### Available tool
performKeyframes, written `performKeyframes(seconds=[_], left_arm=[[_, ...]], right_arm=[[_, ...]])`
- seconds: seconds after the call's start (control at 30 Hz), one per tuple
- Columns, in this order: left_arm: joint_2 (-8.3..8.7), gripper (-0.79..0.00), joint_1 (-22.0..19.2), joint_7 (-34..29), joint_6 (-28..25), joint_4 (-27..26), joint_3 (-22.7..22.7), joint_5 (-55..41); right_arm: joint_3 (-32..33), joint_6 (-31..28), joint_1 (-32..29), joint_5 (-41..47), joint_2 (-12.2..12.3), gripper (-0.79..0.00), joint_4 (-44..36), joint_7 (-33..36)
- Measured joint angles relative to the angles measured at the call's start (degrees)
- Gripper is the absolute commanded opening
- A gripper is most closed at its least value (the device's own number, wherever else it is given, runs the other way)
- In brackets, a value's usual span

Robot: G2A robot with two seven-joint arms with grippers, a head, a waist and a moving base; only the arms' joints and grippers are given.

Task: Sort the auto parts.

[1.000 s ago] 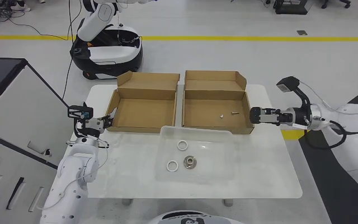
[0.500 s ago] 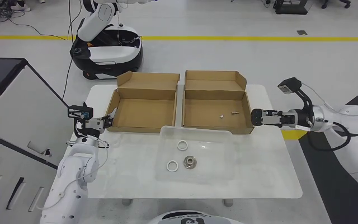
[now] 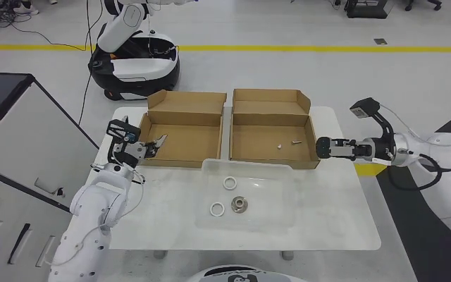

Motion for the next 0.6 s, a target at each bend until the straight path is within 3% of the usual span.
performKeyframes(seconds=[0.33, 0.6], left_arm=[[0.67, 0.0, -6.32, -12.6, -13.28, -6.47, 4.32, 5.68], [0.99, 0.0, -10.6, -21.87, -23.32, -9.97, 6.73, 0.41]], right_arm=[[0.0, 0.0, 0.0, 0.0, 0.0, 0.0, 0.0, 0.0], [0.0, 0.0, 0.0, 0.0, 0.0, 0.0, 0.0, 0.0]])
